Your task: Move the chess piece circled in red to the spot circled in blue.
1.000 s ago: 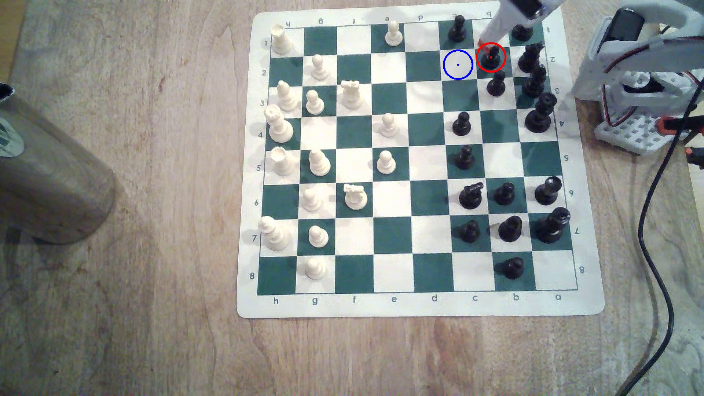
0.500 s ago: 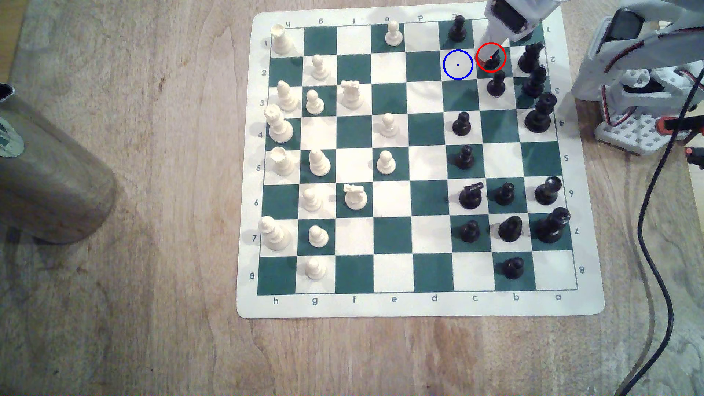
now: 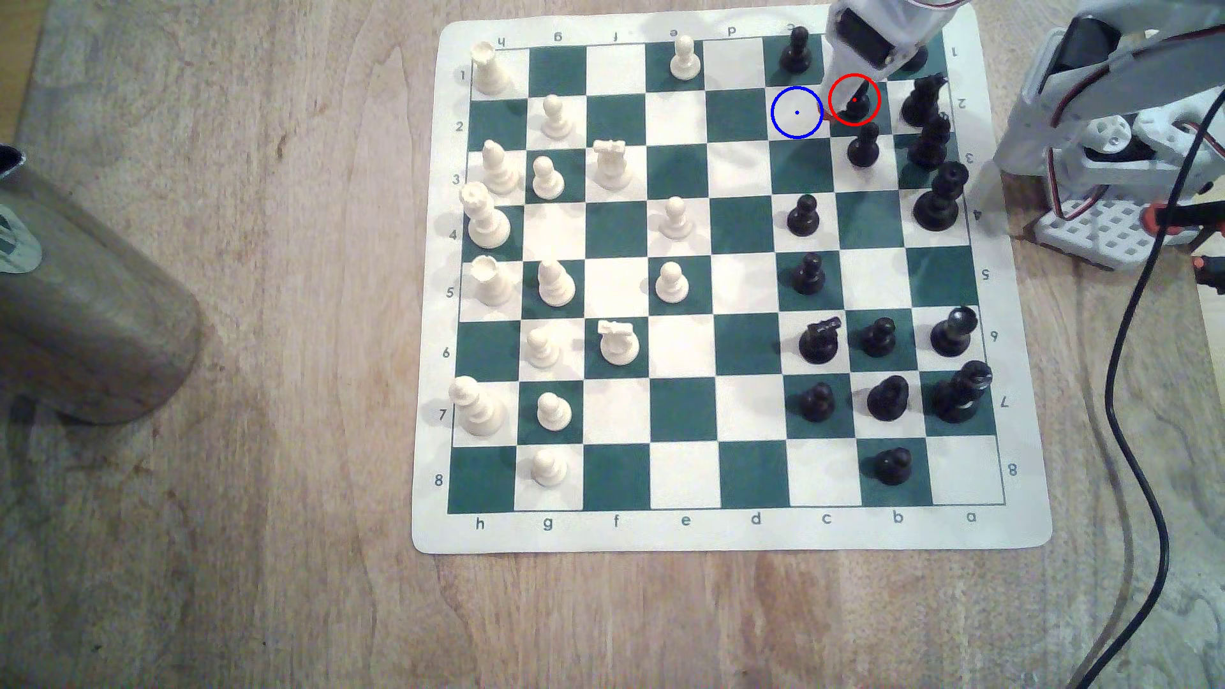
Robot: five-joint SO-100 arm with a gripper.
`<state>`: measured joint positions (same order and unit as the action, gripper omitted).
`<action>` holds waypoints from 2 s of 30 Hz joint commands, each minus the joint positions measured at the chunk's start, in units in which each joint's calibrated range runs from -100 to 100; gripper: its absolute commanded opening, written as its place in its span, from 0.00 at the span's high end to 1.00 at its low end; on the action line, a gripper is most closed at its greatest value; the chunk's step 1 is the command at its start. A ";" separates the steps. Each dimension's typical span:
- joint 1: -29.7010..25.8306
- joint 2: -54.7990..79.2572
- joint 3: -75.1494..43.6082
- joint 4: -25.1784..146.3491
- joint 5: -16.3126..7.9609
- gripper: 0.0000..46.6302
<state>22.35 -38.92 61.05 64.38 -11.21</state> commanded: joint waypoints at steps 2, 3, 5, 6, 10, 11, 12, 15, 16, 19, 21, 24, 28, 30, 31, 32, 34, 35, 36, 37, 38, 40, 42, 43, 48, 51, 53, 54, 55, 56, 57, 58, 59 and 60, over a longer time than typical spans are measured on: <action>-0.72 1.40 -0.21 -1.40 -0.20 0.56; -0.95 1.99 -0.21 -1.65 -0.20 0.56; -1.27 3.52 -0.30 -2.30 -0.20 0.58; -1.34 3.94 -0.30 -2.47 -0.20 0.58; -1.81 4.71 -0.21 -3.04 0.00 0.61; -1.81 4.71 -0.21 -3.04 0.00 0.62; -1.89 4.79 -0.21 -3.12 0.10 0.63; -1.89 5.05 -0.21 -3.37 0.20 0.65; -1.89 5.22 -0.21 -3.45 0.20 0.66; -1.97 5.30 -0.21 -3.86 0.15 0.73; -1.97 5.30 -0.21 -4.02 0.10 0.74; -1.97 5.39 -0.21 -4.43 0.10 0.75; -1.66 5.39 -0.21 -5.91 0.10 0.75; -1.58 5.39 -0.21 -6.15 0.20 0.75; -1.58 5.47 -0.30 -6.15 0.20 0.75; -1.58 5.47 -0.30 -6.15 0.24 0.76; -1.58 5.56 -0.30 -6.15 0.24 0.78; -1.58 5.64 -0.21 -6.15 0.24 0.78; -1.58 5.64 -0.21 -6.15 0.24 0.80; -1.58 5.64 -0.21 -6.15 0.24 0.82; -1.66 5.64 -0.21 -6.15 0.24 0.83; -1.66 5.64 -0.12 -6.15 0.24 0.89; -1.66 5.64 -0.12 -6.15 0.29 0.93; -1.74 5.64 -0.12 -6.15 0.29 0.96; -1.74 5.64 -0.12 -6.15 0.29 0.99; -1.50 5.30 -0.21 -6.15 0.39 0.99; -1.34 4.37 -0.58 -5.91 0.63 0.99; -0.95 3.18 -1.48 -4.84 0.88 0.99; -0.64 2.59 -2.39 -3.69 0.93 0.99; -0.48 2.16 -3.30 -2.71 0.98 0.99; -0.33 1.74 -4.20 -1.73 1.03 0.99; 0.06 0.46 -5.74 -0.01 1.03 0.99; 0.14 -0.13 -6.29 0.56 1.03 0.99; 0.22 -0.55 -7.01 1.47 1.03 0.99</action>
<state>22.05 -35.06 61.32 62.63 -10.38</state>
